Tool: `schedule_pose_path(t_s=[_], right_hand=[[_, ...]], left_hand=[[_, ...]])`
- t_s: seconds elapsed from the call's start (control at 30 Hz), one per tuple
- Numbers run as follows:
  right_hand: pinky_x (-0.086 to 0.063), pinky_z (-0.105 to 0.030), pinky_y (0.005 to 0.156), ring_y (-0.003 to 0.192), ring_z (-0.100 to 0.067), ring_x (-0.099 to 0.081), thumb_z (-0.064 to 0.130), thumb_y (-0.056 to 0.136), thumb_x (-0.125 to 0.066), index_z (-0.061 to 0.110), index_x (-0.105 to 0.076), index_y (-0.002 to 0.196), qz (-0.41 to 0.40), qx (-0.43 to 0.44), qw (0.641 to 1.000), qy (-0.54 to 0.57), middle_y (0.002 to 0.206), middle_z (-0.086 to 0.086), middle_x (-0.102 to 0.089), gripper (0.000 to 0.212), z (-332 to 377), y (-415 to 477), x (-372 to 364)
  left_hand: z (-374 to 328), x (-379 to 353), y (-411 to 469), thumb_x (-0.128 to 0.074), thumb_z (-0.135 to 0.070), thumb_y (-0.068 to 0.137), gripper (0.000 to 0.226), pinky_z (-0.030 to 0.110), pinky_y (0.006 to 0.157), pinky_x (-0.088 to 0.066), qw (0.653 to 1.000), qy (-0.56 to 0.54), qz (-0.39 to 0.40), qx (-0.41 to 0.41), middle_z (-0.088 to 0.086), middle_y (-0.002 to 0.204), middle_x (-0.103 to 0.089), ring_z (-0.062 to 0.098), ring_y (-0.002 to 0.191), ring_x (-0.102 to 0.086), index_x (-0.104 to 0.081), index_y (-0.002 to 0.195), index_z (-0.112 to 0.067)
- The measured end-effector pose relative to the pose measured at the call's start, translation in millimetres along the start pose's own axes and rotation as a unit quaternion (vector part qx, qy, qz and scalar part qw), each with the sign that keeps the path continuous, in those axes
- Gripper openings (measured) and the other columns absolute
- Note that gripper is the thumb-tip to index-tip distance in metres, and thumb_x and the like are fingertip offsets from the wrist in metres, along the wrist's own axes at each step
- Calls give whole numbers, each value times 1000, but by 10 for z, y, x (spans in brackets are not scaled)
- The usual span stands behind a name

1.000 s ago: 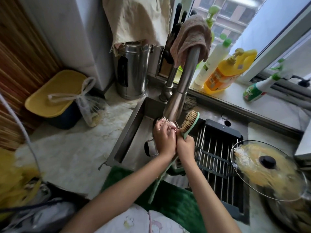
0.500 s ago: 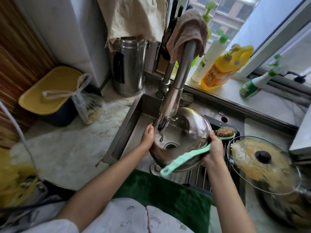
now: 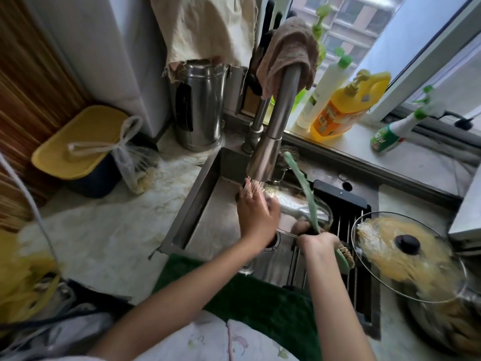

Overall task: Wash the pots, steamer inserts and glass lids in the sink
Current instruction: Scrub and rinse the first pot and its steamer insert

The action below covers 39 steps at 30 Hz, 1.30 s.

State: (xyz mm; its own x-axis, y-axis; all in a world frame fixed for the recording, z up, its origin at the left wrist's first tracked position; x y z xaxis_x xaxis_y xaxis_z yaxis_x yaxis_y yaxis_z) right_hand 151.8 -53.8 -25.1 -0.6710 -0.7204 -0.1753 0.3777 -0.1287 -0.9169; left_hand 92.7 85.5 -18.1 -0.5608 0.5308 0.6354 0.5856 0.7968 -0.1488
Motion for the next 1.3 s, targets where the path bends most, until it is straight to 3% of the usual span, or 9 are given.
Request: schedule_pose_path(t_s=[0.1,0.3,0.47,0.6,0.83,1.0,1.1,1.23,1.3], right_hand=[[-48,-22,68,75,-19,-54,18,91,-31,13,-48,90,-1,5,1000,-23,95,-5,-56,18,-129,-11,26],[-33,-10,36,48,-14,-40,14,91,-32,11,-36,67,29,-43,998,-41,66,-4,-40,24,-308,-125,85],[-32,-10,37,36,-13,-37,17,90,-29,10,-39,69,42,-58,997,-41,61,-3,-40,24,-410,-18,118],[-33,-11,37,39,-13,-38,15,89,-34,13,-38,66,40,-43,996,-72,63,-1,-41,23,-383,-5,158],[-41,-20,46,57,-14,-44,8,89,-38,14,-36,66,13,-12,999,-44,72,-1,-44,23,-213,17,160],[-49,-35,92,90,-23,-63,18,94,-46,14,-59,98,72,16,991,-115,102,-7,-62,14,96,207,221],[-38,-48,107,115,-32,-56,24,97,-43,10,-55,127,113,23,982,-152,123,-17,-59,35,236,245,210],[-43,-39,94,92,-26,-61,26,99,-39,17,-59,108,112,55,984,-129,114,-12,-61,24,322,143,232],[-42,-39,92,90,-26,-60,26,100,-35,17,-58,118,122,51,981,-138,111,-13,-62,30,351,163,288]], left_hand=[[52,-42,-156,-19,-60,79,85,44,116,-12,999,30,-1,-41,14,157,-15,32,144,-11,-24,148,-9],[600,230,453,-33,-25,92,42,36,91,-39,968,-165,1,188,18,132,-52,34,122,-48,-56,122,-6],[280,202,126,-33,-38,79,53,40,110,-30,999,-14,-28,21,2,140,-49,27,132,-37,-63,120,-20],[732,284,642,-56,-16,84,19,37,85,-49,939,-284,23,193,13,99,-71,30,102,-64,-74,79,-14],[274,179,163,-38,-36,79,52,30,112,-18,998,-58,-18,-11,4,138,-51,21,130,-41,-64,120,-16],[627,196,627,-45,-12,92,32,34,102,-42,936,-303,39,176,12,124,-63,25,118,-56,-65,117,-5],[529,107,521,-41,-15,95,35,30,101,-41,950,-264,48,162,10,131,-58,25,121,-53,-60,123,-8],[193,-32,303,-41,-17,95,39,28,100,-37,992,-114,40,23,6,141,-49,24,125,-47,-54,131,-11],[260,-57,514,-41,-18,98,33,28,93,-40,988,-125,71,53,12,129,-58,27,118,-53,-60,123,-5]])
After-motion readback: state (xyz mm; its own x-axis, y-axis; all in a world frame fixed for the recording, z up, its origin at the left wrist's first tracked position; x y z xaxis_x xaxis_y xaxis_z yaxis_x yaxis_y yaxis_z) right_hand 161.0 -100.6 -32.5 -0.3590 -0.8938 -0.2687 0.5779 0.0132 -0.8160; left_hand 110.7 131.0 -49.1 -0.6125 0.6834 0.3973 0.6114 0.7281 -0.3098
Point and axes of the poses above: each hand's wrist, its own y-axis towards the middle knuckle, its own x-axis out of the back of the hand, z = x × y, the point moved 7 cm from there along y, towards the middle knuckle
